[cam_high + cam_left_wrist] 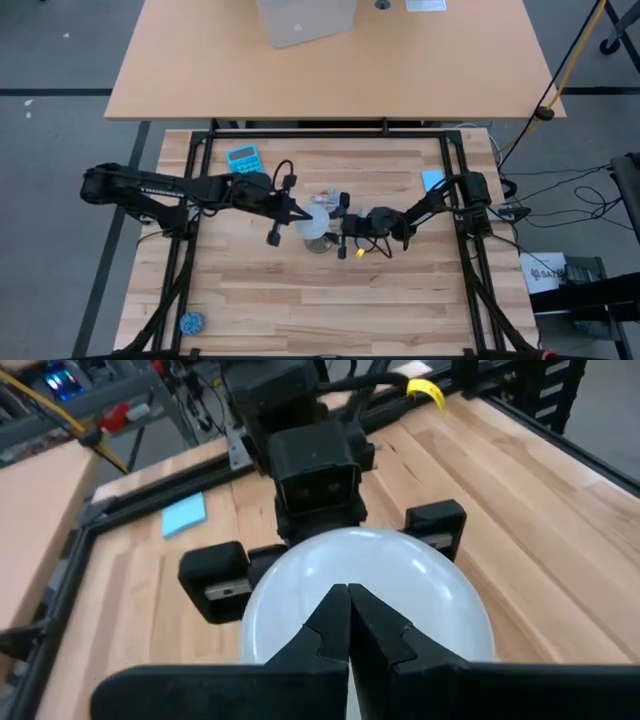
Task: Screw lightbulb
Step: Insert the light bulb into the lamp
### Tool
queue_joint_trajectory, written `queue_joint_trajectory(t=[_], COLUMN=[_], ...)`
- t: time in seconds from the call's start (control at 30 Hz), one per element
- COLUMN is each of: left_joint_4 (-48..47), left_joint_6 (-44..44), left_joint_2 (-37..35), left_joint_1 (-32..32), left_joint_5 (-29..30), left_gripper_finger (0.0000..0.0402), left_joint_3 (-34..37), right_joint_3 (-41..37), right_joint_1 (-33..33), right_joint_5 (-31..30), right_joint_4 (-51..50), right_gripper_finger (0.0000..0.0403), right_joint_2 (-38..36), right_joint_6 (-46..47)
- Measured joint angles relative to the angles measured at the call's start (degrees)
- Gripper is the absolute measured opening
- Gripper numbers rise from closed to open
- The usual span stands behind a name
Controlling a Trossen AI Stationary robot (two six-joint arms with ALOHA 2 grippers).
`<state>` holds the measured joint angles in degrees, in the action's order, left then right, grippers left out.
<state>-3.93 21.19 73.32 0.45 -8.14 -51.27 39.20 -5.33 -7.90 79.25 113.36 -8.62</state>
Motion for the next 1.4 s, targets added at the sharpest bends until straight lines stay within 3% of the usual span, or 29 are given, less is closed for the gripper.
queue_joint_trajectory(t=[1.4], left_joint_4=[1.3], left_joint_6=[-7.4], left_joint_2=[6.9], left_joint_1=[0.4], left_joint_5=[0.2], left_gripper_finger=[0.0], left_joint_3=[-0.1], right_joint_3=[0.2], right_joint_1=[-0.2], right_joint_5=[-2.8], right_joint_4=[-9.8], right_gripper_finger=[0.0158], right_joint_2=[-0.3], right_joint_6=[5.2])
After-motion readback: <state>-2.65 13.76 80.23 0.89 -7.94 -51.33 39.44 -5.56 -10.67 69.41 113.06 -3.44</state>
